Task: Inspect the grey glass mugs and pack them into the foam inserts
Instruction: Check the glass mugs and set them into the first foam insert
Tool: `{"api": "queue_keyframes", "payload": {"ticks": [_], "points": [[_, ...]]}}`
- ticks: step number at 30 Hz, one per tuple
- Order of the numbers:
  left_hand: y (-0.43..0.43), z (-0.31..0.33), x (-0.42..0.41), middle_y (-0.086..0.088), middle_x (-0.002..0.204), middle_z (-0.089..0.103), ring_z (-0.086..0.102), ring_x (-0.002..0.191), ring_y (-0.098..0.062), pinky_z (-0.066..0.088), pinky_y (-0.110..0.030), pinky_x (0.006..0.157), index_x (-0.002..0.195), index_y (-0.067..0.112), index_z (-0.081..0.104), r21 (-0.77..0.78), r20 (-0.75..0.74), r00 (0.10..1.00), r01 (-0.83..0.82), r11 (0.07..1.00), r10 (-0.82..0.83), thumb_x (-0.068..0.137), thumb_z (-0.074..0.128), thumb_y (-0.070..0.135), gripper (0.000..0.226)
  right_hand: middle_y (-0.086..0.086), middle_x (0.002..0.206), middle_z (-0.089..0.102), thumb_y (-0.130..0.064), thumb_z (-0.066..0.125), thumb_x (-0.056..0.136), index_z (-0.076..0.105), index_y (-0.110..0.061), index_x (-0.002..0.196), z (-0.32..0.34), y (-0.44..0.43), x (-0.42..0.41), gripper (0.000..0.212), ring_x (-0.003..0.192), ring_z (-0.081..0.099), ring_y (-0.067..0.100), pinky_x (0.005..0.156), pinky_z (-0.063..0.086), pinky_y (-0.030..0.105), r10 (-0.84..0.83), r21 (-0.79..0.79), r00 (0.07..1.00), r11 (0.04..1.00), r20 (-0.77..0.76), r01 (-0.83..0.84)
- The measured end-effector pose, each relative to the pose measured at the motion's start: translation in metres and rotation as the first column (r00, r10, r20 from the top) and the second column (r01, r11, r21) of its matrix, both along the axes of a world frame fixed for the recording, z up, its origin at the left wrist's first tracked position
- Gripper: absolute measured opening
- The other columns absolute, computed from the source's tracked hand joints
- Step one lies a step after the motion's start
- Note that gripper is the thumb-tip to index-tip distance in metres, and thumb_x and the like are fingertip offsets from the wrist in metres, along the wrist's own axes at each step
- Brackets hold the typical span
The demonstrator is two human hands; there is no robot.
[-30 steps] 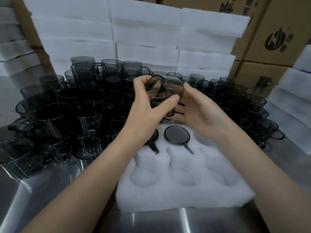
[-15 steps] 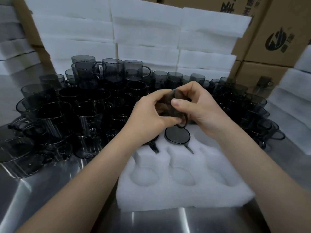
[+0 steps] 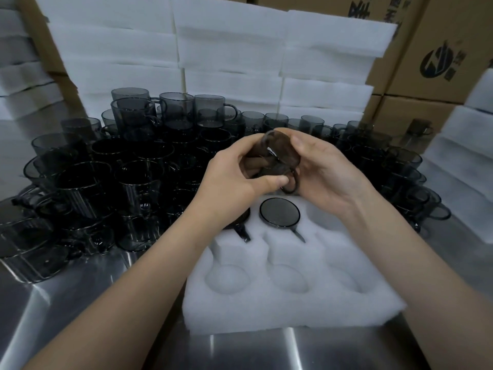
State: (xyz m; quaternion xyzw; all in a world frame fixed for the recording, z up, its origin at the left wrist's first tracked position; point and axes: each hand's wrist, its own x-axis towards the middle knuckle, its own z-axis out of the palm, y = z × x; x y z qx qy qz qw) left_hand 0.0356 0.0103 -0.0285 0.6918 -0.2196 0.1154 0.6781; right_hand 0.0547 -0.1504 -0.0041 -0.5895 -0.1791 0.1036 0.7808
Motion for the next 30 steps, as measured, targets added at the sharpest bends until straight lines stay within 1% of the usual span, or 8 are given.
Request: {"api": "queue_keyframes", "payload": {"ticks": [3, 5, 8, 12, 15, 20, 26, 30], "points": [[0.002, -0.001, 0.002, 0.008, 0.097, 0.072, 0.07, 0.093, -0.01, 0.054, -0.024, 0.082, 0.106, 0.023, 0.065, -0.029, -0.011, 1.0, -0.023, 0.999, 0.023, 0.065, 0.077, 0.008, 0.046, 0.012, 0.111, 0.059, -0.008, 0.057, 0.082, 0.05, -0.003, 0.131, 0.001, -0.002, -0.002, 0.049, 0.078, 0.059, 0.016, 0.057, 0.047, 0.02, 0.096, 0.035, 0.995, 0.995, 0.024, -0.096], [0.002, -0.002, 0.003, 0.002, 0.101, 0.072, 0.07, 0.097, -0.016, 0.055, -0.033, 0.088, 0.108, 0.021, 0.065, 0.003, -0.009, 0.999, -0.042, 0.999, 0.042, 0.064, 0.078, 0.01, 0.048, 0.01, 0.105, 0.063, 0.0, 0.065, 0.079, 0.055, -0.006, 0.12, 0.0, -0.001, -0.002, 0.043, 0.072, 0.061, 0.014, 0.053, 0.047, 0.021, 0.058, 0.002, 0.997, 0.998, 0.054, -0.058], [-0.001, -0.001, 0.001, 0.0, 0.105, 0.072, 0.069, 0.1, -0.014, 0.054, -0.038, 0.094, 0.111, 0.022, 0.064, 0.079, 0.016, 0.997, -0.073, 0.994, 0.072, 0.06, 0.079, 0.012, 0.054, 0.005, 0.092, 0.068, -0.008, 0.07, 0.074, 0.059, -0.011, 0.1, -0.002, 0.001, -0.003, 0.028, 0.069, 0.066, 0.015, 0.048, 0.048, 0.024, -0.048, -0.045, 0.995, 0.998, 0.091, 0.052], [-0.002, -0.001, -0.001, 0.01, 0.103, 0.071, 0.066, 0.1, -0.005, 0.052, -0.033, 0.096, 0.113, 0.028, 0.064, 0.215, 0.087, 0.988, -0.143, 0.966, 0.127, 0.064, 0.086, 0.012, 0.056, 0.001, 0.075, 0.065, -0.028, 0.072, 0.081, 0.061, -0.021, 0.076, -0.005, 0.004, -0.001, 0.014, 0.061, 0.06, 0.011, 0.045, 0.045, 0.024, -0.285, -0.186, 0.913, 0.919, 0.294, 0.346], [-0.004, -0.002, -0.002, 0.011, 0.105, 0.07, 0.066, 0.101, -0.004, 0.051, -0.033, 0.097, 0.117, 0.025, 0.064, 0.25, 0.101, 0.989, -0.13, 0.959, 0.108, 0.065, 0.087, 0.017, 0.057, -0.001, 0.061, 0.055, -0.03, 0.062, 0.094, 0.058, -0.025, 0.058, -0.009, 0.005, 0.004, 0.036, 0.054, 0.05, 0.014, 0.045, 0.039, 0.024, -0.413, -0.187, 0.841, 0.849, 0.348, 0.495], [-0.006, -0.001, 0.0, 0.006, 0.107, 0.071, 0.069, 0.099, -0.013, 0.053, -0.042, 0.094, 0.112, 0.026, 0.063, 0.093, 0.054, 0.98, -0.198, 0.976, 0.194, 0.056, 0.085, 0.031, 0.06, 0.003, 0.07, 0.059, -0.028, 0.05, 0.1, 0.057, -0.013, 0.081, -0.003, 0.006, 0.001, 0.025, 0.056, 0.051, 0.02, 0.045, 0.044, 0.026, -0.362, 0.036, 0.928, 0.932, 0.09, 0.36], [0.0, -0.004, 0.004, 0.01, 0.107, 0.069, 0.067, 0.101, -0.007, 0.053, -0.04, 0.092, 0.109, 0.031, 0.053, 0.073, 0.068, 0.931, -0.362, 0.929, 0.357, 0.058, 0.084, 0.034, 0.06, 0.004, 0.067, 0.059, -0.049, 0.056, 0.084, 0.056, -0.012, 0.076, -0.009, 0.008, 0.0, 0.038, 0.057, 0.053, 0.018, 0.055, 0.049, 0.03, -0.129, -0.298, 0.975, 0.937, 0.182, 0.18], [0.001, -0.003, 0.004, 0.008, 0.108, 0.07, 0.067, 0.104, -0.009, 0.053, -0.04, 0.095, 0.108, 0.031, 0.054, 0.07, 0.025, 0.949, -0.315, 0.946, 0.314, 0.058, 0.084, 0.041, 0.06, 0.003, 0.063, 0.057, -0.049, 0.056, 0.082, 0.057, -0.016, 0.071, -0.009, 0.004, 0.001, 0.034, 0.051, 0.049, 0.014, 0.051, 0.044, 0.025, -0.112, -0.267, 0.975, 0.95, 0.191, 0.162]]}}
